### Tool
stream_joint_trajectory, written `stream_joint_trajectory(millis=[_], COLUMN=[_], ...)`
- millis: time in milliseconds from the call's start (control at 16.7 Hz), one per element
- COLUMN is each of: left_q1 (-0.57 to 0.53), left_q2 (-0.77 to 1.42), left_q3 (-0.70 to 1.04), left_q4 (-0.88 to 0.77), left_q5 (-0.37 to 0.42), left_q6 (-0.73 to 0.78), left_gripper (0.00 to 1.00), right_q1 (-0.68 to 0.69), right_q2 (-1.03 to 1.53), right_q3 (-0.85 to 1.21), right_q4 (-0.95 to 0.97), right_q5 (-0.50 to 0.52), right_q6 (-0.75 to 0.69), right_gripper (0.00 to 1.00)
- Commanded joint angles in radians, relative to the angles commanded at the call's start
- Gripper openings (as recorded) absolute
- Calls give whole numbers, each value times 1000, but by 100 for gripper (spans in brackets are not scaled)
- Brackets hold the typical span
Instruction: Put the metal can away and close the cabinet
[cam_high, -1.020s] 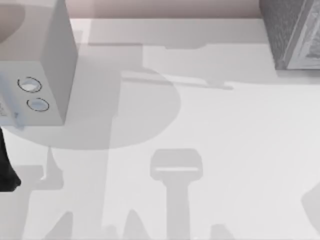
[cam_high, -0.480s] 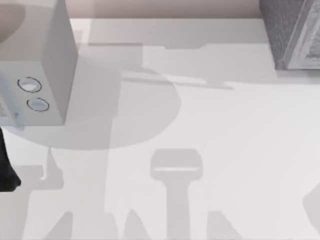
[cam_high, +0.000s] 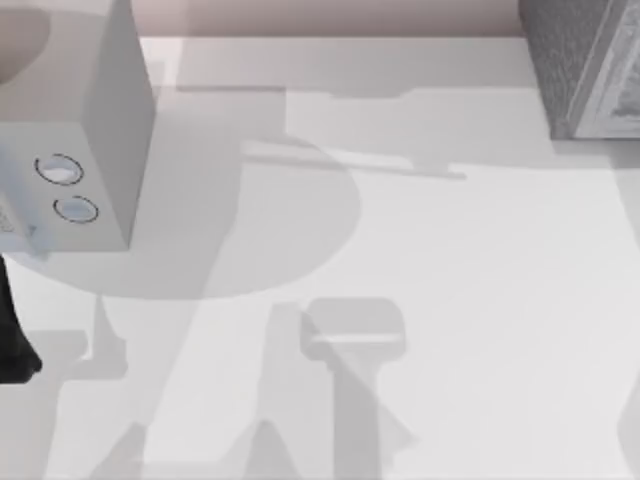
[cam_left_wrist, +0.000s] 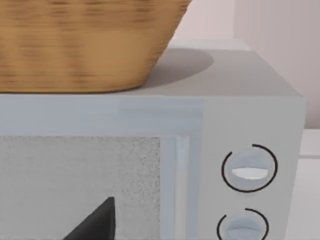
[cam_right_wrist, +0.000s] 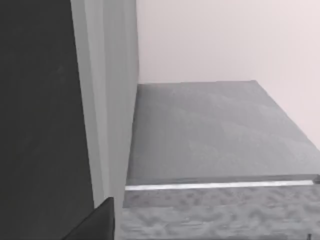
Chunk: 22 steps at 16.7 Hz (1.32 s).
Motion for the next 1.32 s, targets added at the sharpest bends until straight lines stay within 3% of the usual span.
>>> stream_joint_trajectory(millis=[660, 1020, 1320], left_q1=[0, 0, 0], left_q2=[0, 0, 0], left_q3=[0, 0, 0], left_q4=[0, 0, 0], left_q5=[0, 0, 0], left_q6=[0, 0, 0], left_gripper=[100, 100, 100], right_q1=[496, 895, 1030], right_q2=[-30, -37, -51], right_q3=[4, -12, -47], right_q4=[-8, -26, -37], right_q5=[524, 909, 1027], right_q6=[-17, -21, -19], right_gripper=[100, 100, 100])
